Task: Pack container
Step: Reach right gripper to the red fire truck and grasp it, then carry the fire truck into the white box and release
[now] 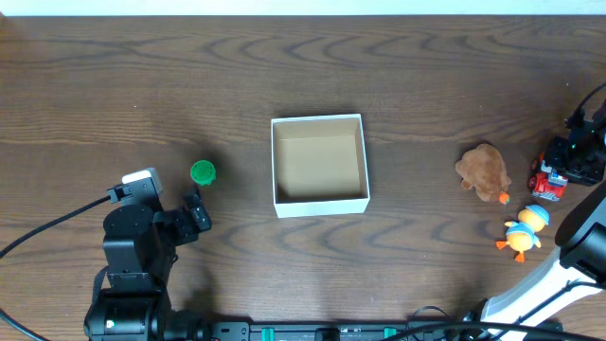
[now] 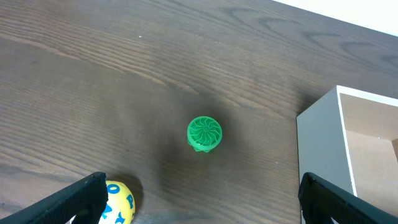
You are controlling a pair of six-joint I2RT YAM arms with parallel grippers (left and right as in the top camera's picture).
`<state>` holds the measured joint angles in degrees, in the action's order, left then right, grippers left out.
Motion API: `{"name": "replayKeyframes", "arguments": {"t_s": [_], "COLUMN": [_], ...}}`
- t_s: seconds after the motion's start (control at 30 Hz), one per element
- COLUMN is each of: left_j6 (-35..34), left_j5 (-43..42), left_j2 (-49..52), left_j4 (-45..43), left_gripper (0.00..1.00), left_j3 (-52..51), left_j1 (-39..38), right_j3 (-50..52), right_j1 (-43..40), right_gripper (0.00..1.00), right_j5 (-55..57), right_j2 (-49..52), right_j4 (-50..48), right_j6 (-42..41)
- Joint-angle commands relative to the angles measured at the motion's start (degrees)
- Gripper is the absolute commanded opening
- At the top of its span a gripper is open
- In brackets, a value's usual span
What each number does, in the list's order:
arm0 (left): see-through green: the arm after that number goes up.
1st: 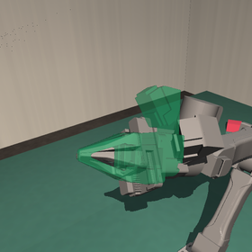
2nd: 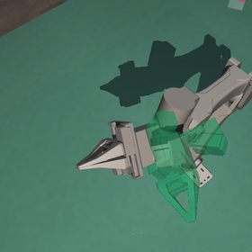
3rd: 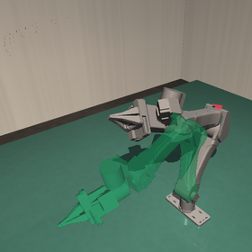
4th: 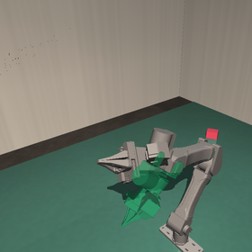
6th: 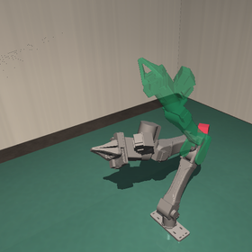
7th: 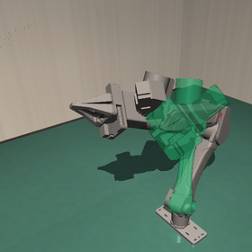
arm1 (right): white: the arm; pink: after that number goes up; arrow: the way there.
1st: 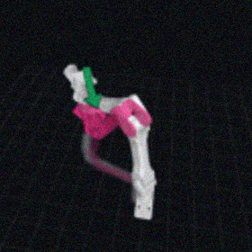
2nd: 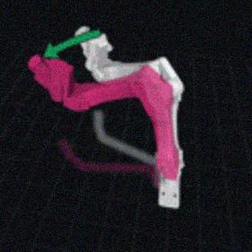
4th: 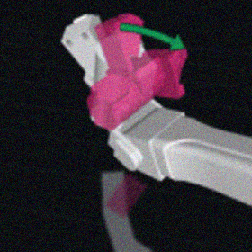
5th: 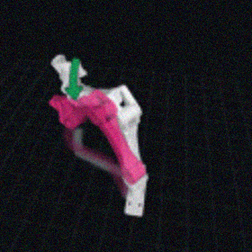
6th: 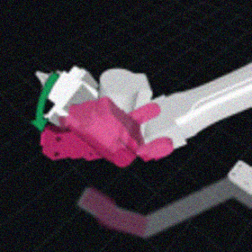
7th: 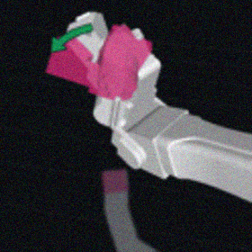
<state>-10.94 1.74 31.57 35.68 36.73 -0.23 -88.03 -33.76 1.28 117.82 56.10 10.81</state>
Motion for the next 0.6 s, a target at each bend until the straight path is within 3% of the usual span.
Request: {"name": "replayKeyframes", "arguments": {"t_s": [0.0, 0.2, 0.57], "left_j6": [-0.5, -0.5, -0.5], "left_j5": [0.2, 0.2, 0.2], "left_j2": [0.2, 0.2, 0.2], "left_j4": [-0.2, -0.2, -0.2], "left_gripper": [0.98, 0.98, 0.98], "left_j3": [1.4, 1.4, 1.4], "left_j1": [-0.2, -0.2, -0.2], "right_j3": [-0.8, -0.8, -1.7], "right_j1": [-0.3, -0.3, 1.1], "right_gripper": [0.52, 0.40, 0.07], "right_j5": [-0.3, -2.2, -3.3], "right_j2": [0.3, 0.2, -4.6], "right_j4": [0.2, 0.2, 0.3], "right_j6": [-1.0, -1.1, -2.5]}}
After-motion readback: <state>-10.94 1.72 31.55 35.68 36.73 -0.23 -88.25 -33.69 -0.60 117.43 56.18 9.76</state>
